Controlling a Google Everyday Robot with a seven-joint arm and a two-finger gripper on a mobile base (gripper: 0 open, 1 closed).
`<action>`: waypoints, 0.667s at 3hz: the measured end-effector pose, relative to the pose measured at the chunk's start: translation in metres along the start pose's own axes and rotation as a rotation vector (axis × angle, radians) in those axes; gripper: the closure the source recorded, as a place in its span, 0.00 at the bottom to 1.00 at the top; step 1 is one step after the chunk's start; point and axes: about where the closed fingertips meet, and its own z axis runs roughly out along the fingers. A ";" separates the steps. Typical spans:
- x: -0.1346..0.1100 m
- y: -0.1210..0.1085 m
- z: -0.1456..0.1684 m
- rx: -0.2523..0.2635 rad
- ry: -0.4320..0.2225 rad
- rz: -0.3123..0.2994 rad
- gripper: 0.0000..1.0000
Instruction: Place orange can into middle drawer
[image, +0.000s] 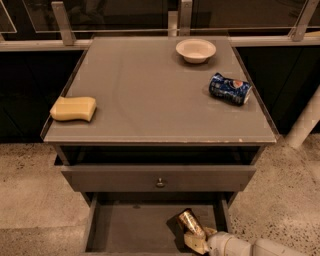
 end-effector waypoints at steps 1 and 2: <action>0.000 0.000 0.000 0.000 0.000 0.000 0.58; 0.000 0.000 0.000 0.000 0.000 0.000 0.35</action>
Offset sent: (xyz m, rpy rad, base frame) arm 0.0000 0.0000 0.0000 0.0000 0.0000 0.0000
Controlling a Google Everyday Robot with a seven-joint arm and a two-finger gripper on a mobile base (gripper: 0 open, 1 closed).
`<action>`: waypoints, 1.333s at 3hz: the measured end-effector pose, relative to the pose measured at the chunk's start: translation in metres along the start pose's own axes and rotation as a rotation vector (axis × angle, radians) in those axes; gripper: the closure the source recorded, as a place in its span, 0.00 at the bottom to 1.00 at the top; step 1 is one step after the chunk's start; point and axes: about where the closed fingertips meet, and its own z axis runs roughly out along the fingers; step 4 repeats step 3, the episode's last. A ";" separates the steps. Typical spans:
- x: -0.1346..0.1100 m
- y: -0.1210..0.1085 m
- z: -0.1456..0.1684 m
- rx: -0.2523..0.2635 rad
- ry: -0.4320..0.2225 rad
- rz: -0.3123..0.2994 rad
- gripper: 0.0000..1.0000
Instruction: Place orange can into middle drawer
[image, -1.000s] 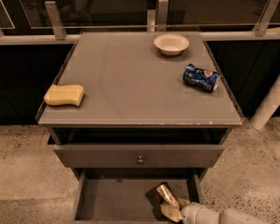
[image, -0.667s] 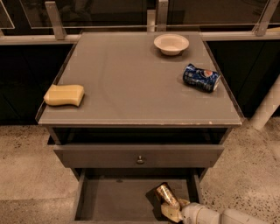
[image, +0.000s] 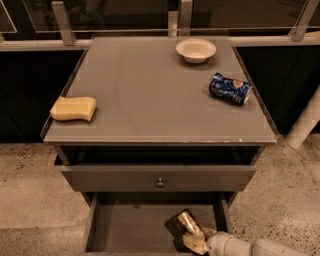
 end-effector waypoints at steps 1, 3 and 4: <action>0.000 0.000 0.000 0.000 0.000 0.000 0.11; 0.000 0.000 0.000 0.000 0.000 0.000 0.00; 0.000 0.000 0.000 0.000 0.000 0.000 0.00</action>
Offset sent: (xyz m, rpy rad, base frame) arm 0.0000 0.0000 0.0000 0.0000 0.0000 0.0000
